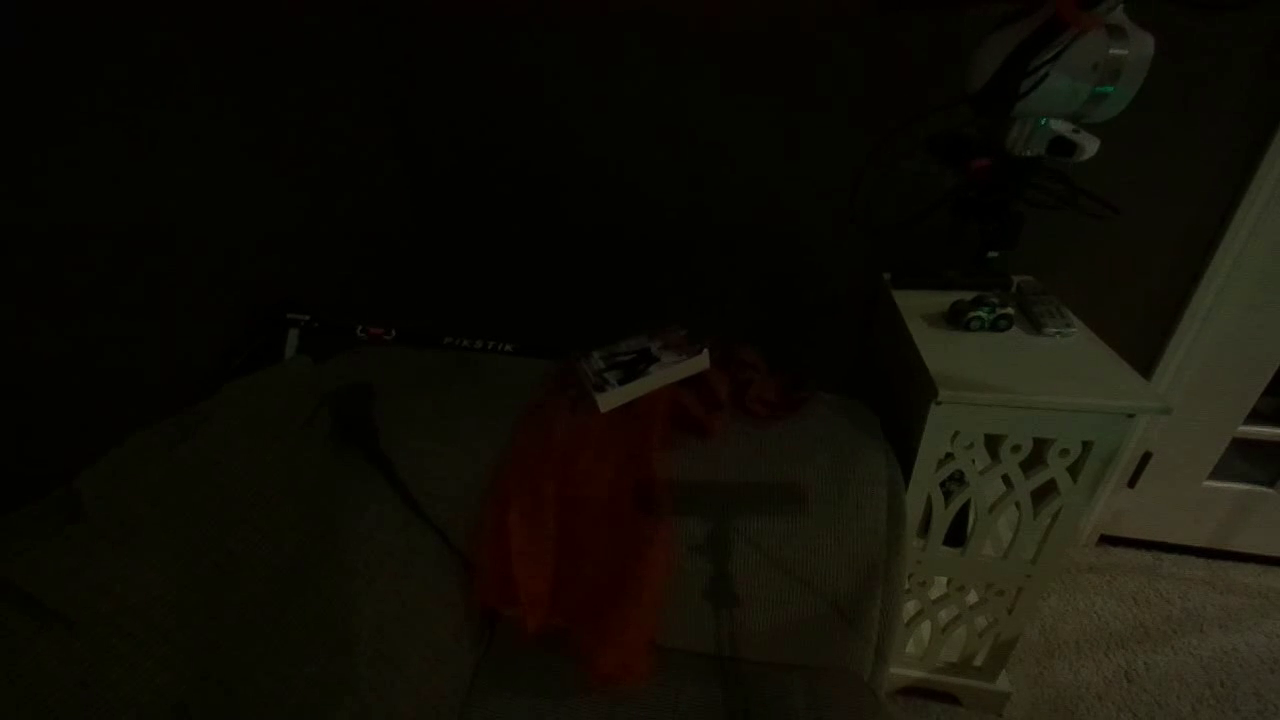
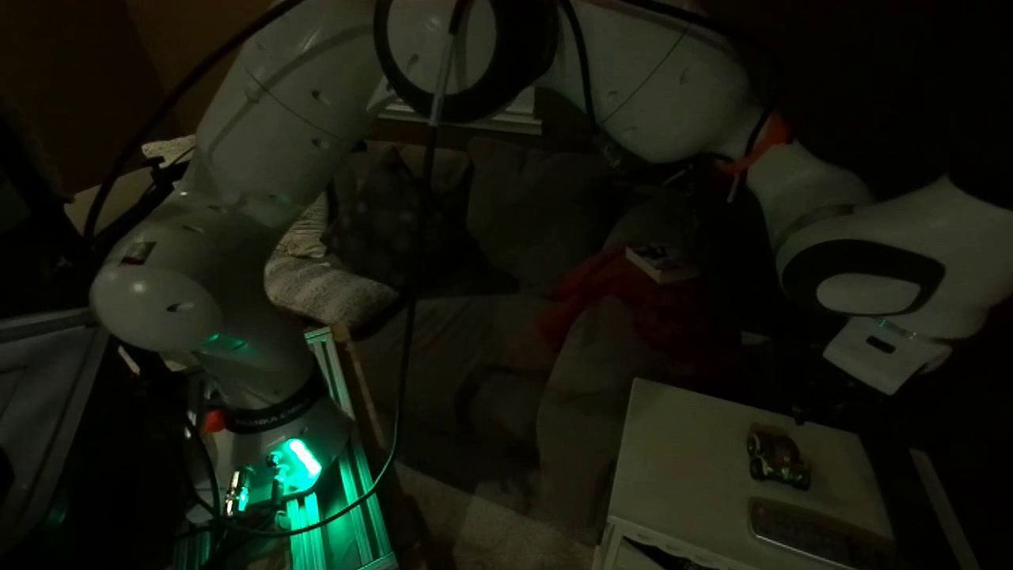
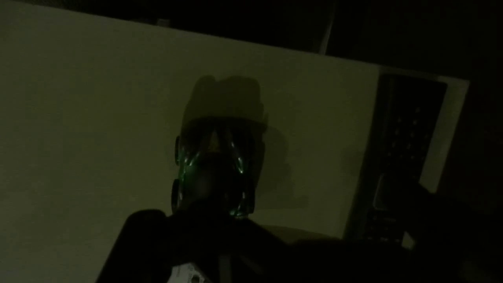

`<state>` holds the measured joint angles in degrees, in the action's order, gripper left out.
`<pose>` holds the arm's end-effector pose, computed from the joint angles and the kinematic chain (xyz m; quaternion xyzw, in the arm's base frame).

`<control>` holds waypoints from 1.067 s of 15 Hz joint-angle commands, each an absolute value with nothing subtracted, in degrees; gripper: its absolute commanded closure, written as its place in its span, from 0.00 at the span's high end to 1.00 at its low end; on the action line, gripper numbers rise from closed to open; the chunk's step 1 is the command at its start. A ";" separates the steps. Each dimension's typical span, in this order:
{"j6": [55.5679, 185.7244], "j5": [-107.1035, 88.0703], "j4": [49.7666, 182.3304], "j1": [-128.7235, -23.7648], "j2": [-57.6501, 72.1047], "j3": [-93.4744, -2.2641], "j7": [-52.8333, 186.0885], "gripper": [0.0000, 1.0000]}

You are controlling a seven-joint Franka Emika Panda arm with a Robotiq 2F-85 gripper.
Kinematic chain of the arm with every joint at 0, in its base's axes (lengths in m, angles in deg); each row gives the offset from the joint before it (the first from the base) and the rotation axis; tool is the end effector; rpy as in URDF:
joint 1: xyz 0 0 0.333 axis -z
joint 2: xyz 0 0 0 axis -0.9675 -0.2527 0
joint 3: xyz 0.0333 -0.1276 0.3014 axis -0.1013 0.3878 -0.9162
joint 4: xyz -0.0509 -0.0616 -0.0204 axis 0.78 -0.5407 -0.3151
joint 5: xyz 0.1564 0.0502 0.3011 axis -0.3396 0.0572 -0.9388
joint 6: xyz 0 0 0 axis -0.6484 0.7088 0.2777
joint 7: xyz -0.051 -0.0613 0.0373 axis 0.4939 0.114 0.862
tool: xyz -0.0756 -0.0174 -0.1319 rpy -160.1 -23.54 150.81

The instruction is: Put the toy car on the armrest of the chair

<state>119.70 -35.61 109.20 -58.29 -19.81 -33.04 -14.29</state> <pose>0.6017 -0.3609 0.2438 -0.4153 0.9062 -0.0397 0.0683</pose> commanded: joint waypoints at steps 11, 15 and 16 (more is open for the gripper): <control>124.21 -24.13 120.20 -64.30 -18.08 -30.97 -27.13 1.00; 123.50 -23.78 118.26 -64.22 -19.80 -31.15 -28.57 1.00; 123.16 -23.37 117.68 -64.38 -20.46 -30.82 -29.21 1.00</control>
<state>123.58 -25.03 119.27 -64.43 -19.09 -30.83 -26.37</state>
